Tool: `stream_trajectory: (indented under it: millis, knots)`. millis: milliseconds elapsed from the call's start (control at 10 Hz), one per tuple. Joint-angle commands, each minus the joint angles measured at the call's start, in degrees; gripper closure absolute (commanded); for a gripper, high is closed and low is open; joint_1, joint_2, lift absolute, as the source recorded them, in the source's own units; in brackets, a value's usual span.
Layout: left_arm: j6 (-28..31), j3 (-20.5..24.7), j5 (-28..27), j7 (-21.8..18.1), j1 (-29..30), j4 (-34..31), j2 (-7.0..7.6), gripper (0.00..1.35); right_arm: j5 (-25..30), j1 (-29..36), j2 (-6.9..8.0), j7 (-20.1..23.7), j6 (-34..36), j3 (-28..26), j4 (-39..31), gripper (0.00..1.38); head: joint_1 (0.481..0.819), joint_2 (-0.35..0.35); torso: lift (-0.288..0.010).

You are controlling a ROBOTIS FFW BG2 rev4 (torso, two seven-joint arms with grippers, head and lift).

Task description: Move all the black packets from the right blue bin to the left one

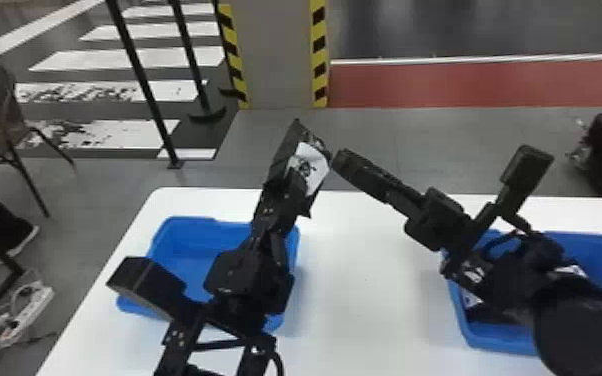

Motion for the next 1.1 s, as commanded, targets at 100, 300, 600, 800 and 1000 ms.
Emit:
stream_trajectory:
  millis: [100, 300, 600, 800, 1000]
  knots:
    - [-4.1, 3.8, -10.0, 5.5, -0.2, 3.8, -1.1, 1.22, 10.3, 3.0, 0.02, 0.0, -1.2, -5.5, -1.8, 0.03, 0.636, 0.158, -0.11]
    - [3.8, 8.4, -24.7, 8.0, -1.5, 7.0, -1.89, 1.22, 16.5, 6.5, -0.07, -1.9, -0.6, -10.2, -1.8, 0.2, 0.67, 0.154, -0.11]
    - [13.1, 12.3, -37.5, 9.6, -1.2, 10.7, -2.65, 1.22, 19.0, 8.9, -1.04, -2.9, 0.6, -12.5, -2.3, 0.22, 0.695, 0.14, -0.11]
    - [10.6, 12.6, -31.2, 9.6, 1.0, 10.7, -2.5, 0.39, 24.8, 11.3, -1.74, -4.6, 4.3, -15.1, -7.7, 0.22, 0.695, 0.156, -0.11]
    - [4.7, 11.9, -25.8, 9.3, 1.9, 10.7, -2.15, 0.08, 27.7, 15.0, -1.74, -6.3, 7.5, -19.4, -8.5, 0.23, 0.695, 0.124, -0.11]
